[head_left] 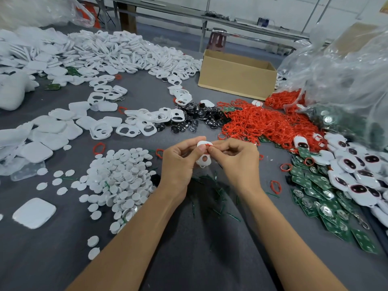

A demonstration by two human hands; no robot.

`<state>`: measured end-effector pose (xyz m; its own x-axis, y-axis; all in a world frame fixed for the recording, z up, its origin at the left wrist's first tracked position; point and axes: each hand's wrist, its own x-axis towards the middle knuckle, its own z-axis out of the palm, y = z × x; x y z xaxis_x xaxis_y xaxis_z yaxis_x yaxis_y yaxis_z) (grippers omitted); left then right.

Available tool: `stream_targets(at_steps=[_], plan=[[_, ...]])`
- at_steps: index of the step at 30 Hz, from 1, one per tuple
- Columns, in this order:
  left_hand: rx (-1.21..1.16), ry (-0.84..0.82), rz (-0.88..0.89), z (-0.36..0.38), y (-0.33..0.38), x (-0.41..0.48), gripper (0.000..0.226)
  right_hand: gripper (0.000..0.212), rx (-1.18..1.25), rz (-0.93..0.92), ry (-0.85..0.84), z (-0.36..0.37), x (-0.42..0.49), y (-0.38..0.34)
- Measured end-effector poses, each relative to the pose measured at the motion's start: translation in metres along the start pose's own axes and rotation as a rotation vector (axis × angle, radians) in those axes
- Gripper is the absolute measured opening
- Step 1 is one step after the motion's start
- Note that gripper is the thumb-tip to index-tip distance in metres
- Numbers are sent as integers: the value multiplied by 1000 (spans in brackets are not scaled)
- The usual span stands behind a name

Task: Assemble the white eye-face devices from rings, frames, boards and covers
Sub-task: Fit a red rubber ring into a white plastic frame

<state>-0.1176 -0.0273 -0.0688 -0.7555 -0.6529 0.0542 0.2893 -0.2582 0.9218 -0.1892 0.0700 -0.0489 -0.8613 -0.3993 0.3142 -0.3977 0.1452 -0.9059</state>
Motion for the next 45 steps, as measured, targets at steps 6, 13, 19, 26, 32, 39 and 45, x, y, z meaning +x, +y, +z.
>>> stream_targets(at_steps=[6, 13, 19, 26, 32, 39, 45], plan=[[76, -34, 44, -2, 1, 0, 23, 12, 364, 214, -145, -11, 1, -7], [45, -1, -6, -2, -1, 2, 19, 19, -90, -84, -27, -2, -3, -6], [-37, -2, -22, -1, -2, -1, 21, 16, -28, -101, 97, 9, -8, 2], [-91, -20, -52, 1, -1, -2, 18, 25, 51, -13, 106, 7, -5, 0], [-83, -13, -80, -1, -2, 0, 16, 14, -67, -95, 102, -3, 2, -3], [-111, -37, -90, -1, -2, 0, 17, 16, -95, -126, 41, 1, 0, -1], [-93, -43, -97, -1, -2, 0, 18, 24, -125, -162, 53, 0, 0, -1]])
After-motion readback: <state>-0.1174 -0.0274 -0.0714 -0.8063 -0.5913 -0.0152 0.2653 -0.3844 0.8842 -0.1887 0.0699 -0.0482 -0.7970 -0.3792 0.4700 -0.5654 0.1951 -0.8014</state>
